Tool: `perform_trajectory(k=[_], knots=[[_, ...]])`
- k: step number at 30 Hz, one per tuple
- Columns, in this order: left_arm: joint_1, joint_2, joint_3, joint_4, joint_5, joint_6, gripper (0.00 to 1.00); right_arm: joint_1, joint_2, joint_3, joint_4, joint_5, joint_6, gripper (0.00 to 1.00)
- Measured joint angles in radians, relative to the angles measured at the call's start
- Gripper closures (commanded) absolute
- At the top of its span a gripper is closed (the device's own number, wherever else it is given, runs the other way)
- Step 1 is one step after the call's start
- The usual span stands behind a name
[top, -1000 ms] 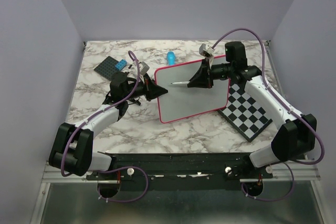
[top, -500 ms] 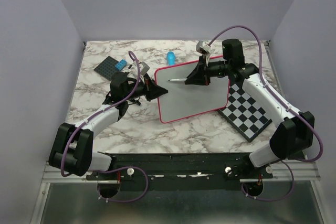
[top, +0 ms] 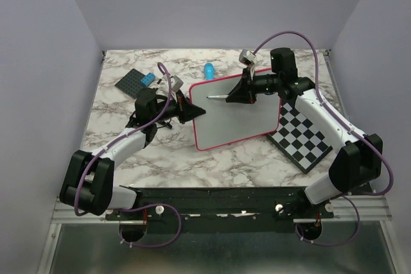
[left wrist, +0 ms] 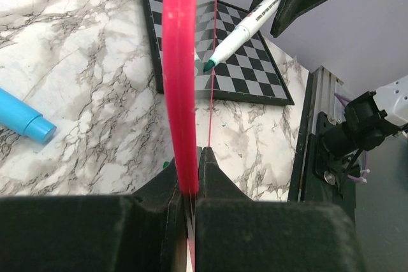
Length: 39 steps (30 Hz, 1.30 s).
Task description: Write a sentence on the whiteboard
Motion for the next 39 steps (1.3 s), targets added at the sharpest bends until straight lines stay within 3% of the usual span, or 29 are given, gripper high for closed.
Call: perform_trajectory(k=[39], knots=[[0.000,0.000,0.000,-0.012,-0.003,0.000,1.00,-0.061,-0.021,0.000,-0.005,0.013,-0.020,0.99]])
